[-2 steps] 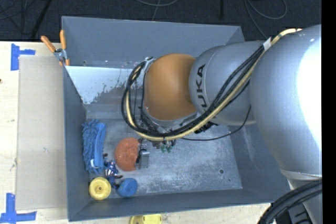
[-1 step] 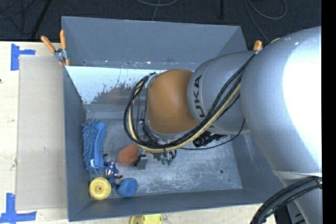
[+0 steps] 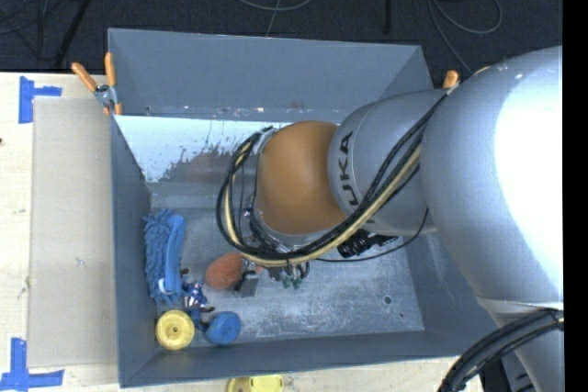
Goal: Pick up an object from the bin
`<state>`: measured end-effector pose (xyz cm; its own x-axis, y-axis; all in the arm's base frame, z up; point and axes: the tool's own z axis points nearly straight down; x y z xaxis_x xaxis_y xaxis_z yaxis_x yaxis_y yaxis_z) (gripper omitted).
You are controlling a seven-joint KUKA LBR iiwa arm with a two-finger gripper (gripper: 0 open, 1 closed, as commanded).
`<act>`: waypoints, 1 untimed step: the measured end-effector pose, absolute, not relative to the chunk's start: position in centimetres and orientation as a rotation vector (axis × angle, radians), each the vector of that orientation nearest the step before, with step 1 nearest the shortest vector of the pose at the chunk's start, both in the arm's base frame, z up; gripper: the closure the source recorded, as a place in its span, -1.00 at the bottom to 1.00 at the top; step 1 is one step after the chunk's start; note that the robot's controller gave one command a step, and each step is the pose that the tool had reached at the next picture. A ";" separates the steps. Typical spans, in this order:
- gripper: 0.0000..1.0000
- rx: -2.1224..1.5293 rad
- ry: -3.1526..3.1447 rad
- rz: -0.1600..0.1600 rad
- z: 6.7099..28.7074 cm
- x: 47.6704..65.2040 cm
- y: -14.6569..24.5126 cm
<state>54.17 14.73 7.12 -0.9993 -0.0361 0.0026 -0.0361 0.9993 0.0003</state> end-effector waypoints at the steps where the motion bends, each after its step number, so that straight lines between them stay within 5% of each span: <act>1: 1.00 0.072 -3.144 -0.001 22.2 54.2 13.7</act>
Offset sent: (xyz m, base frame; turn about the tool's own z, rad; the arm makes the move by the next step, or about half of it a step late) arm 0.0000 0.0000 0.0000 0.0000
